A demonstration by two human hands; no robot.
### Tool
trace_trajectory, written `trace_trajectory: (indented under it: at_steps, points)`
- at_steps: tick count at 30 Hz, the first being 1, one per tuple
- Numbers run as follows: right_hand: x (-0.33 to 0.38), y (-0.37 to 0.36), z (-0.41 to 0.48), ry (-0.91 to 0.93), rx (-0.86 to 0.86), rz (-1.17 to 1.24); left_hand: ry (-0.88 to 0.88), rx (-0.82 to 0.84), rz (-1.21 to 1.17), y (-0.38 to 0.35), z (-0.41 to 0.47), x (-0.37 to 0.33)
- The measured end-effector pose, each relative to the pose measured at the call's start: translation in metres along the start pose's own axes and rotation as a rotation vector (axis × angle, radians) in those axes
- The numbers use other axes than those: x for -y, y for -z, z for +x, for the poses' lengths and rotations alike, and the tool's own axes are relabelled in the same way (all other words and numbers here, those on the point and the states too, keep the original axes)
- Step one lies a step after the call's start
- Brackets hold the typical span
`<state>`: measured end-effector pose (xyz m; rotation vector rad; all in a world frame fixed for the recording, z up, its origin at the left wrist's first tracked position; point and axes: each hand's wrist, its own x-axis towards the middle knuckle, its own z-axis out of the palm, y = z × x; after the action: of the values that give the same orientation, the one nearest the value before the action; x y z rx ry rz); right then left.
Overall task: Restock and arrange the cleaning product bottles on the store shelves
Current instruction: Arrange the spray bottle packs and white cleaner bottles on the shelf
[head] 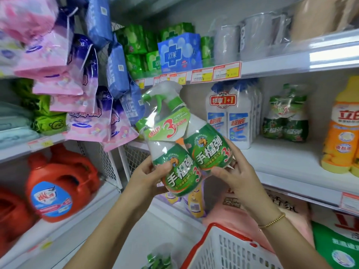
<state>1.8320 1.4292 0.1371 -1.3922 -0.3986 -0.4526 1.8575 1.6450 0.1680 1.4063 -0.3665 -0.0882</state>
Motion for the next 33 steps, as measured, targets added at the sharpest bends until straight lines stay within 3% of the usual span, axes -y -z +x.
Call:
trace_trajectory:
  at_steps: [3, 7, 10, 13, 18, 22, 25, 30, 33]
  points:
    - [-0.008, -0.001, -0.002, -0.081, 0.03, 0.111, 0.016, 0.084, -0.005, 0.0, -0.005, -0.003]
    - [0.001, -0.022, -0.004, -0.018, -0.063, -0.001, -0.028, -0.06, -0.028, -0.012, -0.007, -0.001]
    - [0.009, -0.046, -0.011, 0.089, 0.038, -0.244, -0.063, -0.166, -0.095, -0.018, -0.004, -0.001]
    - [-0.005, -0.061, -0.017, 0.203, 0.144, -0.702, -0.123, -0.221, -0.179, -0.022, -0.002, -0.006]
    - [-0.026, -0.073, -0.019, 0.408, -0.195, -0.971, -0.192, -0.23, -0.135, -0.039, -0.009, -0.007]
    - [-0.028, -0.064, -0.019, 0.433, -0.27, -1.003, -0.205, -0.271, -0.101, -0.057, -0.015, -0.004]
    - [-0.02, -0.056, -0.013, 0.378, -0.217, -0.845, -0.221, -0.242, -0.079, -0.065, -0.021, -0.004]
    - [-0.009, -0.02, -0.001, 0.101, -0.058, -0.09, -0.271, -0.064, 0.096, -0.068, -0.021, -0.004]
    - [-0.015, 0.001, -0.002, 0.013, 0.019, 0.146, -0.299, -0.204, 0.329, -0.051, -0.009, -0.003]
